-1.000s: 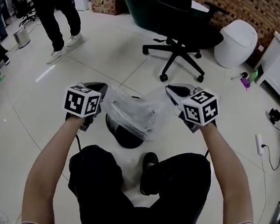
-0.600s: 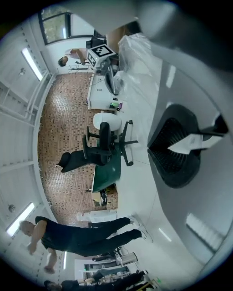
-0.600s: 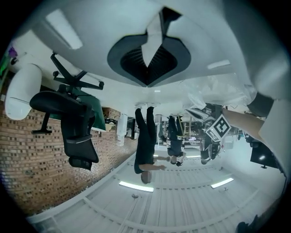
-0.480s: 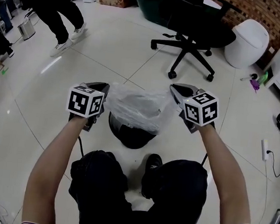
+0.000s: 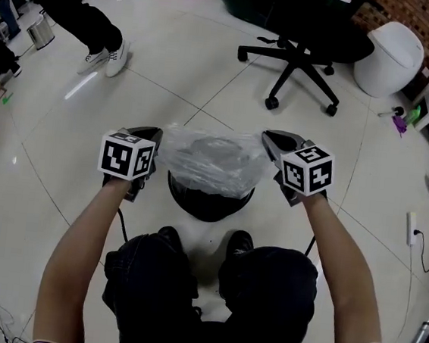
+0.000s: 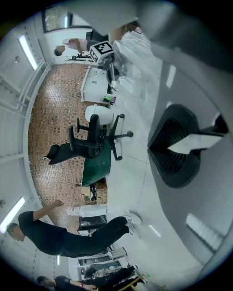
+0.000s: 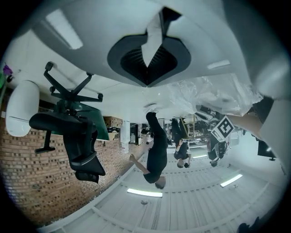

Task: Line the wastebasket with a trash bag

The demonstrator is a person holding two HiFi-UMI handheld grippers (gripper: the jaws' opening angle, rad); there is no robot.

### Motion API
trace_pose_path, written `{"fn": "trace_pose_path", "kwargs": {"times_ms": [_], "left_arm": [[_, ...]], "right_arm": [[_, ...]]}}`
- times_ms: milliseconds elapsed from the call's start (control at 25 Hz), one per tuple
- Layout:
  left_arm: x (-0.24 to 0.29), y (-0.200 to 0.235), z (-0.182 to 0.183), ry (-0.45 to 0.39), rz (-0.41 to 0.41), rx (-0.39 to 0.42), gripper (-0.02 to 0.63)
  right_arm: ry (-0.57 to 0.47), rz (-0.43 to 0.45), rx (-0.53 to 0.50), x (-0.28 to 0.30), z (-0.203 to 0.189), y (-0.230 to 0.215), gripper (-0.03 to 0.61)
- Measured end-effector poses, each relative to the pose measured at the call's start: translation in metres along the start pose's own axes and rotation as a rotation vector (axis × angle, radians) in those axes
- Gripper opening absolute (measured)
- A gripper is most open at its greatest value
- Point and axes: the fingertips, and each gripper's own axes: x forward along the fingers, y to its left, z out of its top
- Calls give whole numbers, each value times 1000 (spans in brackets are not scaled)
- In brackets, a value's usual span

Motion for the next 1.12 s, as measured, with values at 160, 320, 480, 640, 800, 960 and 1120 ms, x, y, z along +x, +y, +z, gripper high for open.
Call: {"fn": "trace_pose_path", "kwargs": {"times_ms": [160, 320, 480, 640, 800, 960, 1120], "left_arm": [[3, 11, -11, 21, 16, -15, 11], [7, 20, -22, 41, 28, -30, 11], [18, 21, -32, 64, 20, -22, 11], [34, 21, -47, 88, 11, -34, 11], [50, 24, -58, 110, 6, -43, 11], [60, 26, -74, 140, 2, -55, 11], [68, 24, -92, 185, -1, -85, 11]], "right_arm": [[12, 23, 8, 14, -8, 5, 2], [31, 30, 10, 26, -17, 4, 2], [40, 17, 22, 36, -25, -2, 2], [66, 4, 31, 43, -42, -12, 2], [80, -12, 55, 50, -56, -24, 2], [97, -12, 78, 57, -70, -27, 2], [122, -9, 103, 62, -86, -33, 2]]}}
